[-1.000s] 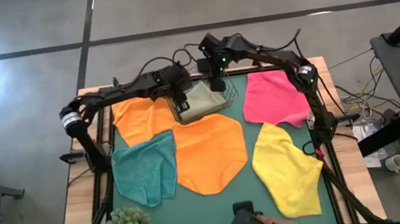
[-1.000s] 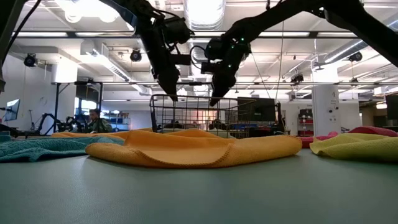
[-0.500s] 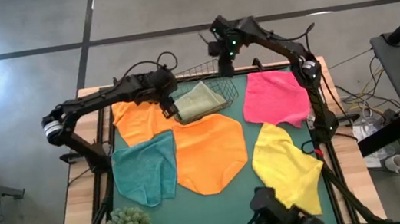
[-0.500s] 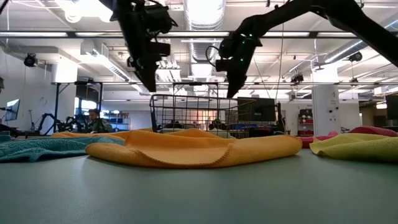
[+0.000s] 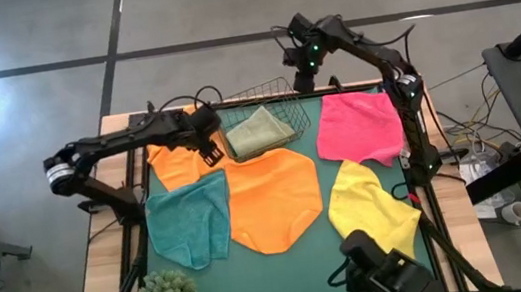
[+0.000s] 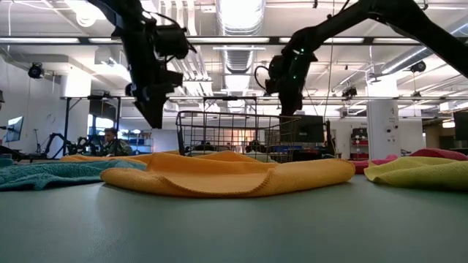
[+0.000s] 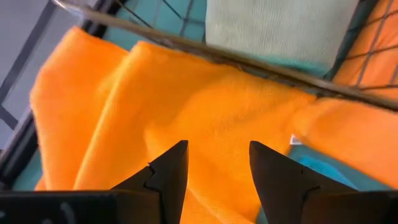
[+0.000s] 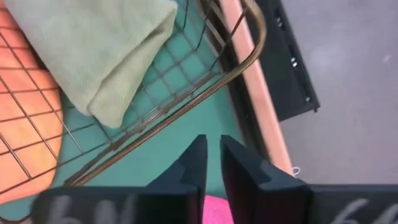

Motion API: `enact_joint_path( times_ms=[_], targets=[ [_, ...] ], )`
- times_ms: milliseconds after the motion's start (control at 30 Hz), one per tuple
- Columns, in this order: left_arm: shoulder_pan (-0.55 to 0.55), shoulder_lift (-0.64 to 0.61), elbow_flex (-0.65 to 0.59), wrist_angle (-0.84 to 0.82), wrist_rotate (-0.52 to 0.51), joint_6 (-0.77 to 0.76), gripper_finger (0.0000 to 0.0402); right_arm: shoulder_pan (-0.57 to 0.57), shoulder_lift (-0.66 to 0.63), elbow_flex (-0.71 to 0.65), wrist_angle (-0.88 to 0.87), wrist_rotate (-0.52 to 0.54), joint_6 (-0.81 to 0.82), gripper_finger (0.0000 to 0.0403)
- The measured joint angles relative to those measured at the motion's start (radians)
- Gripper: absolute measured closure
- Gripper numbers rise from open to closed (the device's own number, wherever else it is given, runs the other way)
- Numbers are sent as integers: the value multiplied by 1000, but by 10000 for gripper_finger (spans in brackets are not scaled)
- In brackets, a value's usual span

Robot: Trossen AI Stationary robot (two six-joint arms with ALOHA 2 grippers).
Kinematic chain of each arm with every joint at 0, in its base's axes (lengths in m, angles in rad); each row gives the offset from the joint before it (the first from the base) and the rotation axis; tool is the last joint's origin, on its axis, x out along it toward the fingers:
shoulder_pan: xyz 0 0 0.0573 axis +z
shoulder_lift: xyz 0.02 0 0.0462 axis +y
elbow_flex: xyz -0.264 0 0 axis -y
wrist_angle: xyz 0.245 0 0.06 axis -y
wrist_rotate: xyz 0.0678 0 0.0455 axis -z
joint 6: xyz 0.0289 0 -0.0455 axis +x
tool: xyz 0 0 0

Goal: Fold microfiber towels
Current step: Adjust the wire basket

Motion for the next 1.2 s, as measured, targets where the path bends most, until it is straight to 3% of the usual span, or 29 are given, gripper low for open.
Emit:
enact_joint_path(
  times_ms=[133, 600, 1133, 1200],
  targets=[
    [13, 31, -30, 67, 0, 1, 263, 0, 0, -46, 2, 2, 5, 392],
    [76, 128, 17, 249, -29, 47, 344, 17, 0, -165, -4, 2, 76, 394],
    [212, 133, 29, 485, -43, 144, 373, 43, -54, -165, -72, 12, 214, 394],
    [221, 133, 29, 499, -41, 170, 373, 51, -62, -165, -73, 52, 229, 394]
  ],
)
